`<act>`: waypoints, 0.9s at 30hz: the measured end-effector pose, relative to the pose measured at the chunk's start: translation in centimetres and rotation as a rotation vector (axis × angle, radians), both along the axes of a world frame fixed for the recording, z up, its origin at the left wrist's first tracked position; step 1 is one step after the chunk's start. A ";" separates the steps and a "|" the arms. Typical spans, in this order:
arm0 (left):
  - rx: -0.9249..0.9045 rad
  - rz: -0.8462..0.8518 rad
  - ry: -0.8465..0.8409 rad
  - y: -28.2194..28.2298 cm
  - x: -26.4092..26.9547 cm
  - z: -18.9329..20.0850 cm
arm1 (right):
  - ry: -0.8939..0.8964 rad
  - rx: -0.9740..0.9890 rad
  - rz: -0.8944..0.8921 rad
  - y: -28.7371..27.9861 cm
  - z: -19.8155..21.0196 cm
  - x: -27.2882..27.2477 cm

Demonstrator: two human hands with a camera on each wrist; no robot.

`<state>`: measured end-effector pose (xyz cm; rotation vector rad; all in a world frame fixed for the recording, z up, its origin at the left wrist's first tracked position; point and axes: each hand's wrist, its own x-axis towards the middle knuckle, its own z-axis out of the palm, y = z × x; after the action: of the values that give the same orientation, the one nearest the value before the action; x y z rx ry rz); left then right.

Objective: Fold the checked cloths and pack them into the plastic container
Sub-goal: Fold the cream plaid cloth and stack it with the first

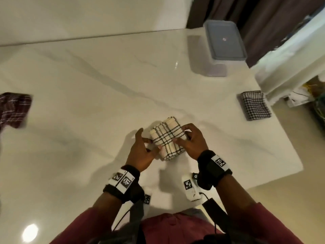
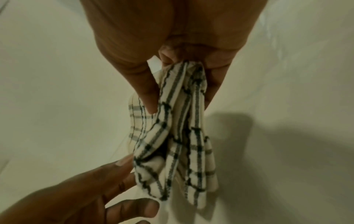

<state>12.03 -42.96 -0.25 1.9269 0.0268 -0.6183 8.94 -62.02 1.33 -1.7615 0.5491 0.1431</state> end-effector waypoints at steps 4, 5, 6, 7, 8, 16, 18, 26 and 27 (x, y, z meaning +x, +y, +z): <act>0.072 -0.198 -0.130 -7.9 1.4 1.0 | -0.098 -0.077 -0.133 -8.4 0.4 -0.1; 0.094 -0.274 -0.171 -9.5 1.5 1.2 | -0.105 -0.143 -0.149 -10.0 0.1 0.0; 0.115 -0.354 -0.210 -11.2 1.6 1.3 | -0.101 -0.217 -0.169 -11.6 -0.1 0.1; 0.145 -0.441 -0.243 -13.0 1.4 1.4 | -0.101 -0.286 -0.187 -13.2 -0.3 0.1; 0.181 -0.532 -0.277 -14.6 1.3 1.3 | -0.115 -0.373 -0.196 -14.6 -0.5 -0.1; 0.374 -0.686 -0.238 -22.6 1.6 -0.3 | 0.057 -0.770 -0.094 -24.4 -2.6 -1.0; 0.391 -0.712 -0.255 -24.0 1.9 -0.4 | 0.138 -0.732 0.004 -25.9 -3.3 -1.1; 0.419 -0.834 -0.300 -29.3 3.8 -0.2 | 0.056 -0.585 0.027 -28.0 -3.8 -1.4; 0.417 -0.817 -0.307 -29.4 3.8 -0.1 | 0.031 -0.594 0.011 -27.8 -3.7 -1.5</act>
<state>15.85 -72.39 -0.32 2.4038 -0.9286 -0.8809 7.41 -89.84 -2.37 -2.3417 0.6475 0.0110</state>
